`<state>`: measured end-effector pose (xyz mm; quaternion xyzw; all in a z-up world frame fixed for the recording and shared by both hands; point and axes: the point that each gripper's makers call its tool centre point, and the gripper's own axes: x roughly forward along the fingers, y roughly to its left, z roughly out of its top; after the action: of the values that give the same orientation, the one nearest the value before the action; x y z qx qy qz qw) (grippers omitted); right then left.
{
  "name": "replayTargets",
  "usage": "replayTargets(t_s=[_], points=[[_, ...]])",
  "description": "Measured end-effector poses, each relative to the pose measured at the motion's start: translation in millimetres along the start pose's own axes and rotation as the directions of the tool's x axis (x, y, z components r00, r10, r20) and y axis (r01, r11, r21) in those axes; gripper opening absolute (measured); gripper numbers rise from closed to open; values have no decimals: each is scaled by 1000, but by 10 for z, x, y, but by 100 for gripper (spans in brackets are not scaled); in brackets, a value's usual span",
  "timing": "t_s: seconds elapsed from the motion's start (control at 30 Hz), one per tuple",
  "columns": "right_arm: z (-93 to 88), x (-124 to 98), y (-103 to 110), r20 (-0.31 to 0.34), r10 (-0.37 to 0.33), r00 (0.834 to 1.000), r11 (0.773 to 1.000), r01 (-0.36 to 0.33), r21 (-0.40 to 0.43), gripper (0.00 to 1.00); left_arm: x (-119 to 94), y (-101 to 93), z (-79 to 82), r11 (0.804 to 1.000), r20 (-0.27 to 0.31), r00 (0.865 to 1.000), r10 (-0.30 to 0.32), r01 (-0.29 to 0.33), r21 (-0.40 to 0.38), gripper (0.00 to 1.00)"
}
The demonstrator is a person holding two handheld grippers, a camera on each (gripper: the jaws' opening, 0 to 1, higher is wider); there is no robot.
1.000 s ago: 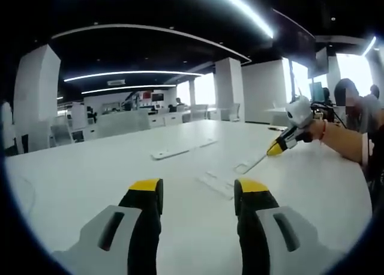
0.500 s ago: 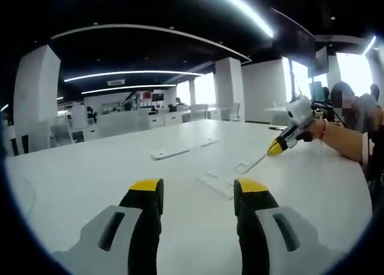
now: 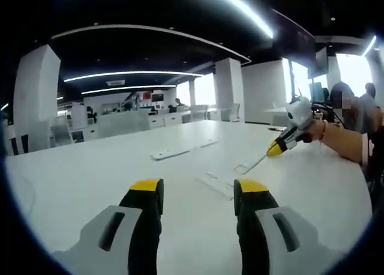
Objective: Locate the socket holder cover, grip the socket holder cover, clip it into the socket holder slot.
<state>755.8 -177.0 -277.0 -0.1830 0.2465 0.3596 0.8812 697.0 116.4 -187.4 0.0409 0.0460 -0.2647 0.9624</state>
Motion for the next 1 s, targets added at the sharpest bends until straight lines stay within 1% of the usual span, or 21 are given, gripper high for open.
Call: replayTargets(t_s=[1.0], points=[[19,33,25,10,-1,1000,1000,1,-4,4,8,-17,-47,1000,-13,1000,3,-3,2,47]])
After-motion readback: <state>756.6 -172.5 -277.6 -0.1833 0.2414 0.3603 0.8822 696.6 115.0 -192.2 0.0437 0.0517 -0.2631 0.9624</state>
